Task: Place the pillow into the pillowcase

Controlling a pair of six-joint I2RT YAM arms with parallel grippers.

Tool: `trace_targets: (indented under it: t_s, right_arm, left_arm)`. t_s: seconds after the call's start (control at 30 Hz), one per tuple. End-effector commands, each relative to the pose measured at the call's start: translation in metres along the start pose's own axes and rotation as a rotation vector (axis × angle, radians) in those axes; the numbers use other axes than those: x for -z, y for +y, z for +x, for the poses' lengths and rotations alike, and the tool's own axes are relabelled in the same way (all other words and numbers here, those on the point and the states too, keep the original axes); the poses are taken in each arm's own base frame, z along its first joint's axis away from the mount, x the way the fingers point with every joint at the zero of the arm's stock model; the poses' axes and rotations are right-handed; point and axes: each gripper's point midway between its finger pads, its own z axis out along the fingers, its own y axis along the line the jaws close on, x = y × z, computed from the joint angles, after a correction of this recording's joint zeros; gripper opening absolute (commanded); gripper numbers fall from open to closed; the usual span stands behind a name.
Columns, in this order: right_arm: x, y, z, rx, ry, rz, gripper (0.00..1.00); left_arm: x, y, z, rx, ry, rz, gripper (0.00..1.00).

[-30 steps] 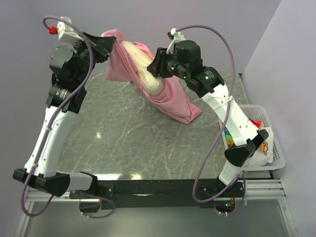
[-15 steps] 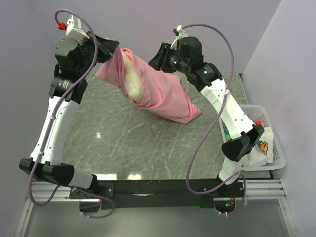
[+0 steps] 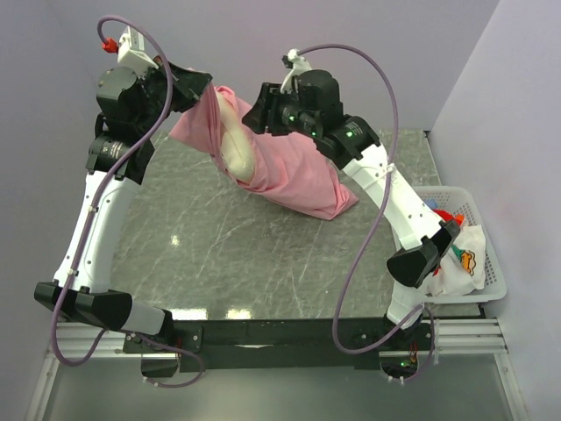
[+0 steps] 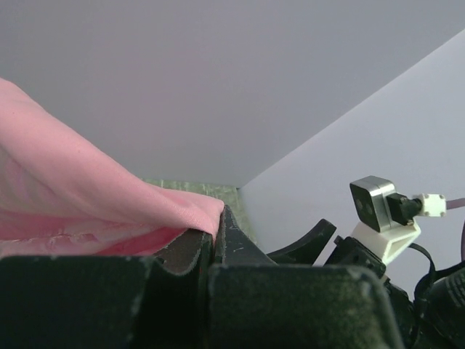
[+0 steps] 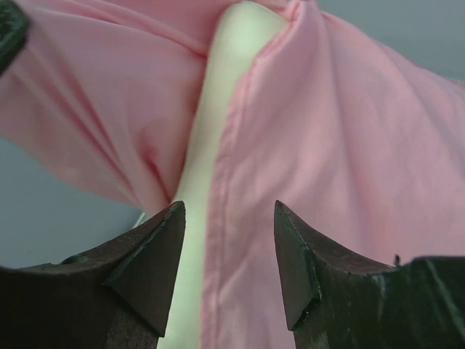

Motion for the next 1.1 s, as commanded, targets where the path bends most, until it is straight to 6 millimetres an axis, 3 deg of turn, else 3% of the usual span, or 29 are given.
trace_targets:
  t_s: [0.0, 0.33, 0.5, 0.57, 0.63, 0.7, 0.83, 0.87, 0.93, 0.97, 1.0, 1.07]
  right_arm:
    - [-0.001, 0.018, -0.012, 0.067, -0.058, -0.001, 0.59]
    - [-0.019, -0.019, -0.005, 0.075, -0.040, 0.180, 0.56]
    - [-0.024, -0.030, 0.000, 0.098, -0.031, 0.232, 0.43]
    - [-0.021, -0.037, -0.001, 0.103, -0.038, 0.266, 0.27]
    - [-0.012, -0.043, -0.011, 0.105, -0.075, 0.316, 0.18]
    - [0.008, -0.044, -0.031, 0.110, -0.136, 0.363, 0.01]
    - [0.057, -0.032, -0.079, 0.112, -0.287, 0.361, 0.00]
    - [0.080, -0.024, -0.101, 0.114, -0.359, 0.340, 0.00]
    - [0.106, -0.026, -0.125, 0.104, -0.440, 0.351, 0.00]
    - [0.126, -0.020, -0.144, 0.099, -0.503, 0.333, 0.00]
    - [0.137, -0.025, -0.156, 0.096, -0.537, 0.344, 0.00]
    - [0.157, -0.017, -0.177, 0.093, -0.607, 0.310, 0.00]
  left_arm:
    - [0.018, -0.046, -0.036, -0.039, -0.102, 0.143, 0.01]
    - [0.023, -0.053, -0.041, -0.049, -0.107, 0.157, 0.01]
    - [0.023, -0.055, -0.041, -0.047, -0.104, 0.165, 0.01]
    - [0.025, -0.057, -0.042, -0.047, -0.107, 0.170, 0.01]
    - [0.028, -0.063, -0.046, -0.055, -0.118, 0.186, 0.01]
    - [0.029, -0.073, -0.049, -0.079, -0.112, 0.229, 0.01]
    - [0.058, -0.126, -0.094, -0.119, -0.219, 0.381, 0.01]
    - [0.064, -0.132, -0.103, -0.108, -0.240, 0.397, 0.01]
    - [0.078, -0.148, -0.122, -0.113, -0.290, 0.437, 0.01]
    - [0.084, -0.150, -0.133, -0.111, -0.318, 0.444, 0.01]
    - [0.088, -0.151, -0.141, -0.110, -0.342, 0.443, 0.01]
    - [0.098, -0.151, -0.157, -0.115, -0.397, 0.441, 0.01]
